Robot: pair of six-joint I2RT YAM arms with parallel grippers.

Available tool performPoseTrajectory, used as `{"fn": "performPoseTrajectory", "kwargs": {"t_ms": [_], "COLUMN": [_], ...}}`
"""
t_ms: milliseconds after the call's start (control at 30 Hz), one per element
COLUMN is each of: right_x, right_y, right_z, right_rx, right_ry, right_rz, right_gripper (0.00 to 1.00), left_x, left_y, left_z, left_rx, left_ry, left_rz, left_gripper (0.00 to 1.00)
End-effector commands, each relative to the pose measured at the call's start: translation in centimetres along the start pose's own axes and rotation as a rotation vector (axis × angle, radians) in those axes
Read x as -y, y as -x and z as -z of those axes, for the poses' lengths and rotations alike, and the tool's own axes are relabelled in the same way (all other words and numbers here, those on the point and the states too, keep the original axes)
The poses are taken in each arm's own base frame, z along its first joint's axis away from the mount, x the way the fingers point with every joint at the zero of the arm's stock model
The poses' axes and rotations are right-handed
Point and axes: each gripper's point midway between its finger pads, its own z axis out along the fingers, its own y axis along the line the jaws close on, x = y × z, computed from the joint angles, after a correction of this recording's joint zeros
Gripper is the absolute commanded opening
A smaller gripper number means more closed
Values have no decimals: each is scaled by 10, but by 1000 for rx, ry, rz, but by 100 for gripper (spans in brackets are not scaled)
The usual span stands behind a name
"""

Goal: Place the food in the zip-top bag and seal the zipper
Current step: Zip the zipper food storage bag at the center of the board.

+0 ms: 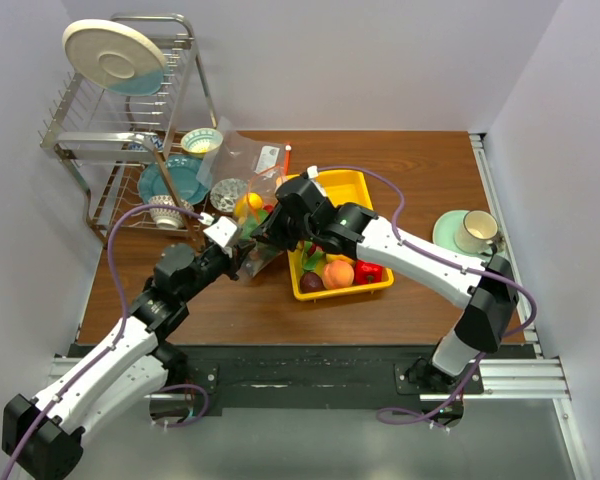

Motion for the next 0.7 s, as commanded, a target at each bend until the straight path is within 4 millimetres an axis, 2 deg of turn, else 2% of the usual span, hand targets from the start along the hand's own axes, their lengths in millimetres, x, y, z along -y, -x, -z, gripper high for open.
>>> {"fn": "performPoseTrajectory", "kwargs": {"t_ms": [0,100,233,500,667], "right_x": [-16,-11,-5,4,8], "right_y": [7,5,13,23,41], "right_z": [7,7,8,2,-2], "right_rx": [27,25,60,81,116], "right_ry": [42,31,16,-9,-21], "right_rz": [-19,-18,-20,-17,-32], "right_gripper": [11,6,2,5,5], "left_x": [-2,-1,0,4,16], "left_y": [26,27,29,37,37], "left_z": [0,1,4,7,8], "left_rx": [77,80,76,77,61], "left_ry": [5,2,-1,-8,-53], "left_rz": [-37,-38,-38,-79,-97], "left_gripper": [0,0,0,0,0]}}
